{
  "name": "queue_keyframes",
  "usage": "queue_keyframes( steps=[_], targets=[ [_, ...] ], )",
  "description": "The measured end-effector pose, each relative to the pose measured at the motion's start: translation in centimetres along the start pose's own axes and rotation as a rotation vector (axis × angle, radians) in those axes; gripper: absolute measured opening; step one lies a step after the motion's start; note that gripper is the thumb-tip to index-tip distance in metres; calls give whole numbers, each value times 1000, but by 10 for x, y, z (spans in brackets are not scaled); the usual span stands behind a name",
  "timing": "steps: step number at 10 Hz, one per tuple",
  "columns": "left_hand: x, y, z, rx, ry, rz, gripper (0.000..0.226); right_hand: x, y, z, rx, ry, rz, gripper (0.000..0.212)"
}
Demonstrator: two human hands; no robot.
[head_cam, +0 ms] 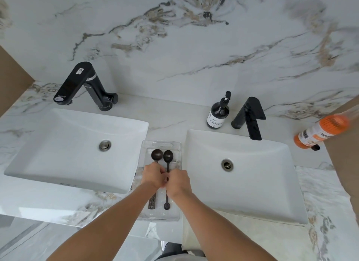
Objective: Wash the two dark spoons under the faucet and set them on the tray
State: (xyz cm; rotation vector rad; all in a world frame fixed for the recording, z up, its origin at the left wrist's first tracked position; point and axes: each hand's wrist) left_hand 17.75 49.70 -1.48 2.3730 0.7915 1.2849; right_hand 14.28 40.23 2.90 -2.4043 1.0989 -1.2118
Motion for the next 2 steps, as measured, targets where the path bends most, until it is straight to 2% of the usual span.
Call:
queue_keyframes(
  steps=[1,2],
  targets=[
    [1,6,-10,-20,-15,45,32,11,6,-6,29,13,56,14],
    [-3,17,-27,-17,22,133,30,20,20,-15,145,80,85,23]
  ],
)
Point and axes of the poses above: each hand's wrist, its own z-axis towards the middle knuckle, its own x-axis out of the back of the hand, y = z × x, and after that the axes turned 4 degrees about -y, right-handed
